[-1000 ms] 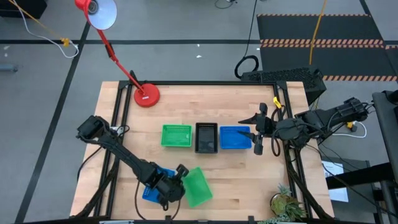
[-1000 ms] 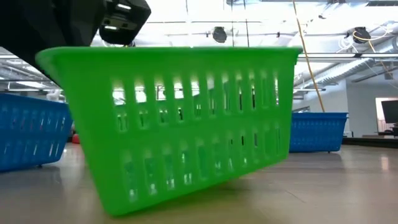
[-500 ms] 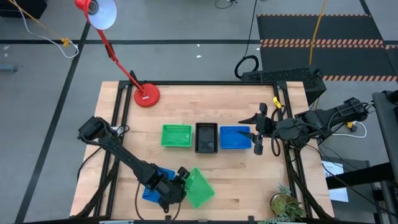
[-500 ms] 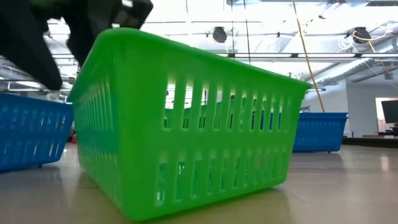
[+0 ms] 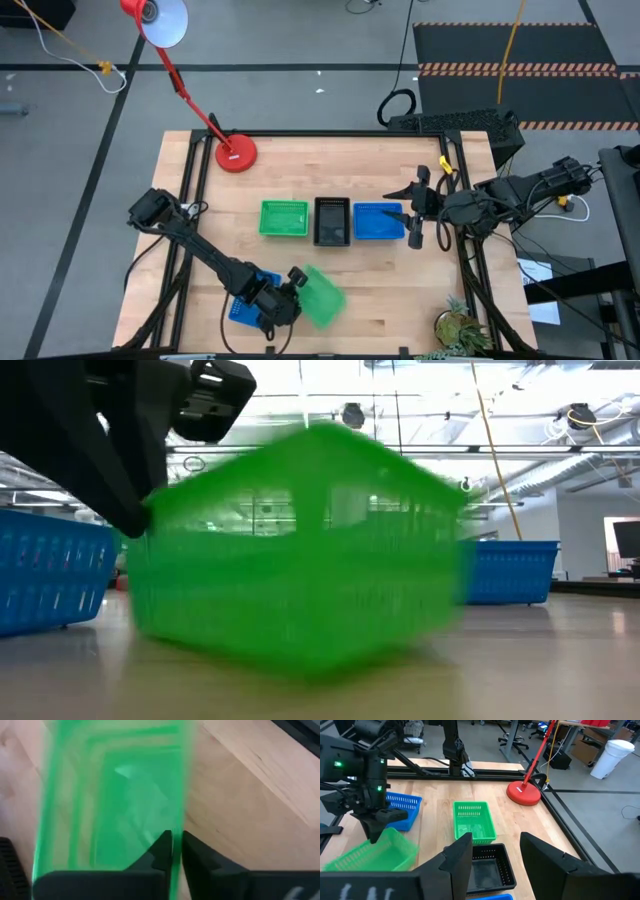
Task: Stack baskets by color
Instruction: Stack the bottom green bin on the top green bin
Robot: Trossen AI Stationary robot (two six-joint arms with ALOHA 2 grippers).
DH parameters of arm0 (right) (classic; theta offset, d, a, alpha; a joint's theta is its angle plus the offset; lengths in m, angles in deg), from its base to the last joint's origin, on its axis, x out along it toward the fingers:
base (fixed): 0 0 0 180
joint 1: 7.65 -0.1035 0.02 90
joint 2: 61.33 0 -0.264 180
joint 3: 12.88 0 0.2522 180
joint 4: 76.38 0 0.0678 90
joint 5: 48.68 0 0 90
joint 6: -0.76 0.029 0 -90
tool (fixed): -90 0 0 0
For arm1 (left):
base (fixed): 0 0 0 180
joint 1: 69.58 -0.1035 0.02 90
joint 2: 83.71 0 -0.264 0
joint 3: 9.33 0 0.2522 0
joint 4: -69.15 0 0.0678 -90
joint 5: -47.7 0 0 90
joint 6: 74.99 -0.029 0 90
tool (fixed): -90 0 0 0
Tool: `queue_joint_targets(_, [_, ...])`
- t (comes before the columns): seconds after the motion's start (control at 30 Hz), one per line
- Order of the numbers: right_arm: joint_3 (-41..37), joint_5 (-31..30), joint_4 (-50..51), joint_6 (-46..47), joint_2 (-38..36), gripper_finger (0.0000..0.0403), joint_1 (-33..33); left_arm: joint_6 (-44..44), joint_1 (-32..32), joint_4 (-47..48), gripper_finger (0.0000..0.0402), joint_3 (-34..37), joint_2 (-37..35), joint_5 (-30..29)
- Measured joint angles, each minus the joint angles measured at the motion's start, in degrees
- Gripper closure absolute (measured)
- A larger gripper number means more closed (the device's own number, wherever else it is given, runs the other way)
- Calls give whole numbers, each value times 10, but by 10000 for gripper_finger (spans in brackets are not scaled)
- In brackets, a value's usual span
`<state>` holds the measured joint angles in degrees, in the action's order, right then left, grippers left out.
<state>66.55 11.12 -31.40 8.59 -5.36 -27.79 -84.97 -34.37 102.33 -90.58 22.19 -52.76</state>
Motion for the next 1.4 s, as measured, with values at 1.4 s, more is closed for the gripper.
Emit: queue_joint_targets(1.4, [0, 0, 3, 0, 0, 243, 0, 252, 18, 427, 395, -81, -198, -337])
